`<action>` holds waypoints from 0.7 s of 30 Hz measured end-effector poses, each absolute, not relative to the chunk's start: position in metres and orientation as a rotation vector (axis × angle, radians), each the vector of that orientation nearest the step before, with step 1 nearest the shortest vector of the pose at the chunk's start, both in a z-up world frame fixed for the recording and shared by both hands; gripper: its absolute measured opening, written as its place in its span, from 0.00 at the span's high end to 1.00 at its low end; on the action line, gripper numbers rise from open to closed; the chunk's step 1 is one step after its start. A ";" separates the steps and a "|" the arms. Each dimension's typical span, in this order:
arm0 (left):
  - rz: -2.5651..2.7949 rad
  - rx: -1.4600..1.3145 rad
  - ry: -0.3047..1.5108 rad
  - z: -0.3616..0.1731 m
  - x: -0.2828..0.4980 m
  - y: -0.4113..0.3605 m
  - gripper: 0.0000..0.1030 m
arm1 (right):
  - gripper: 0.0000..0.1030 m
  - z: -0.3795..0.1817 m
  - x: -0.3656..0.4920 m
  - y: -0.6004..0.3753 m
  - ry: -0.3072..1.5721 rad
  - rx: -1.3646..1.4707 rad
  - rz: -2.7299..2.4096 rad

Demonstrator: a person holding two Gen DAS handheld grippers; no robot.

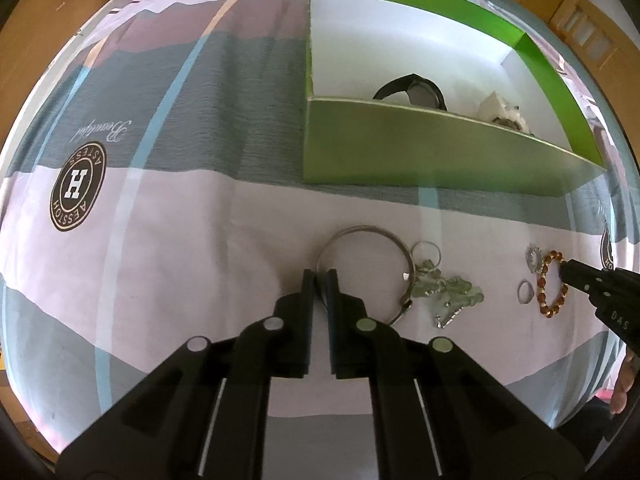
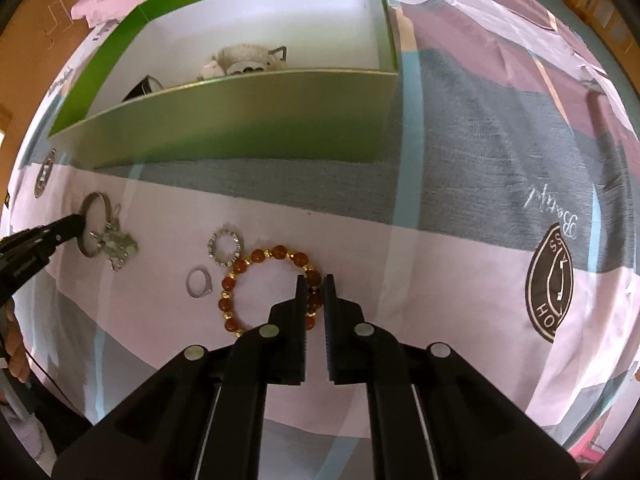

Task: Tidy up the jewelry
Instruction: 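Grasp the red bead bracelet with right tool while left tool grasps the silver bangle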

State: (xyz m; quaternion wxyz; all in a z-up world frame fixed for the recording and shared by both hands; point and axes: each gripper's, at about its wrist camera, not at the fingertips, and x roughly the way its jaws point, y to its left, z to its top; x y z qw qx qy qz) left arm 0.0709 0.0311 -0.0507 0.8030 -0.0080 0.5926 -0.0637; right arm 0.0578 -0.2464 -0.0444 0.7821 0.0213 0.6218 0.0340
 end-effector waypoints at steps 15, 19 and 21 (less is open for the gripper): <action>-0.138 0.073 1.252 -0.057 0.074 0.014 0.85 | 0.87 -0.058 0.052 -0.210 1.316 -0.061 0.051; -0.135 0.037 1.246 -0.055 0.077 0.014 0.95 | 0.93 -0.054 0.052 -0.208 1.312 -0.023 0.054; -0.138 0.030 1.234 -0.051 0.075 0.015 0.95 | 0.93 -0.049 0.052 -0.210 1.300 -0.011 0.058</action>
